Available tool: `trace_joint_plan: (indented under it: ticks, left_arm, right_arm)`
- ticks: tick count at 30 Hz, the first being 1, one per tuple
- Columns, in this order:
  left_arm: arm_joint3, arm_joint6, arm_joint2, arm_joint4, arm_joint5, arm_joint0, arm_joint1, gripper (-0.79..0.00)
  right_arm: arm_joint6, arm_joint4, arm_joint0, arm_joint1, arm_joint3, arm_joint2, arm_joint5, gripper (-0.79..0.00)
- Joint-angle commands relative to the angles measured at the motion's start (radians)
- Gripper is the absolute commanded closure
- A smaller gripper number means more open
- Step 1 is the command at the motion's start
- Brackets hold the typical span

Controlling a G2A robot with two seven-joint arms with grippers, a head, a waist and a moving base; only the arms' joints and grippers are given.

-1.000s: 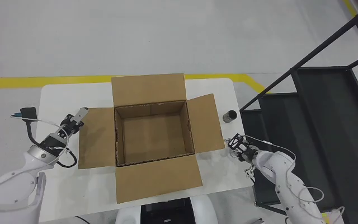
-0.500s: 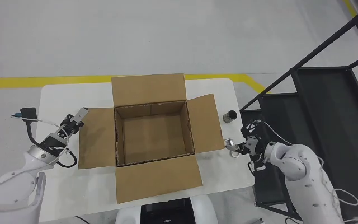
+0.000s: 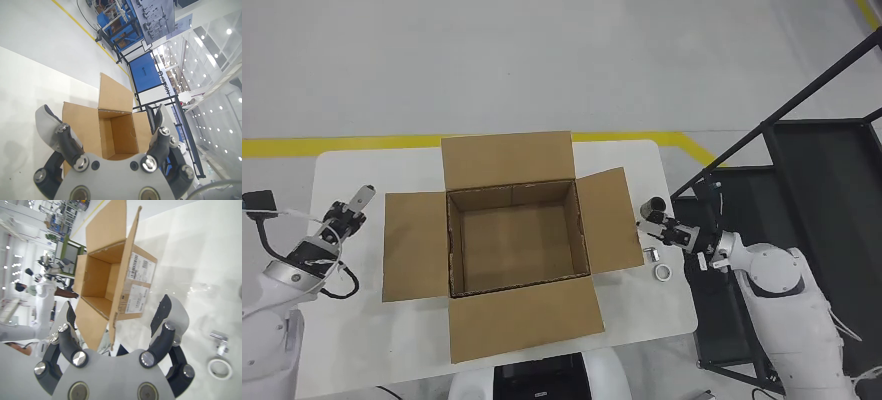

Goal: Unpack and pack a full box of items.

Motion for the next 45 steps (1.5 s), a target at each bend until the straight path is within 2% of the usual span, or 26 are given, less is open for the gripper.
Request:
trace_joint_plan:
  ticks: [1, 4, 6, 22, 25, 29, 32, 41, 45]
  left_arm:
    - [0.009, -0.044, -0.014, 0.013, 0.007, -0.002, 0.004, -0.785]
    - [0.046, -0.045, -0.035, -0.007, 0.001, -0.007, 0.005, -0.785]
    - [0.062, -0.029, -0.043, 0.018, -0.013, -0.007, 0.006, -0.785]
    - [0.066, -0.021, -0.043, 0.021, -0.019, -0.006, 0.005, -0.785]
    - [0.044, -0.035, -0.033, 0.046, -0.009, -0.002, 0.006, -0.785]
    - [0.063, -0.027, -0.039, 0.04, -0.014, -0.007, 0.006, -0.785]
    - [0.073, -0.004, -0.04, -0.001, -0.053, -0.014, 0.004, -0.785]
    - [0.073, -0.004, -0.04, -0.001, -0.053, -0.014, 0.004, -0.785]
    - [0.073, -0.004, -0.04, -0.001, -0.053, -0.014, 0.004, -0.785]
  right_arm:
    - [0.016, 0.052, 0.011, 0.0, 0.015, -0.012, 0.015, -0.785]
    - [0.039, 0.158, 0.024, -0.002, 0.04, -0.038, 0.03, -0.785]
    - [0.066, 0.142, 0.036, 0.002, 0.051, -0.047, 0.021, -0.785]
    - [0.06, 0.161, 0.044, 0.001, 0.071, -0.058, 0.024, -0.785]
    - [0.06, 0.161, 0.044, 0.001, 0.071, -0.058, 0.024, -0.785]
    - [0.06, 0.161, 0.044, 0.001, 0.071, -0.058, 0.024, -0.785]
    - [0.06, 0.161, 0.044, 0.001, 0.071, -0.058, 0.024, -0.785]
    - [0.061, 0.166, 0.035, 0.002, 0.07, -0.062, 0.054, -0.785]
    - [0.044, 0.152, -0.004, 0.014, 0.051, 0.016, 0.078, -0.785]
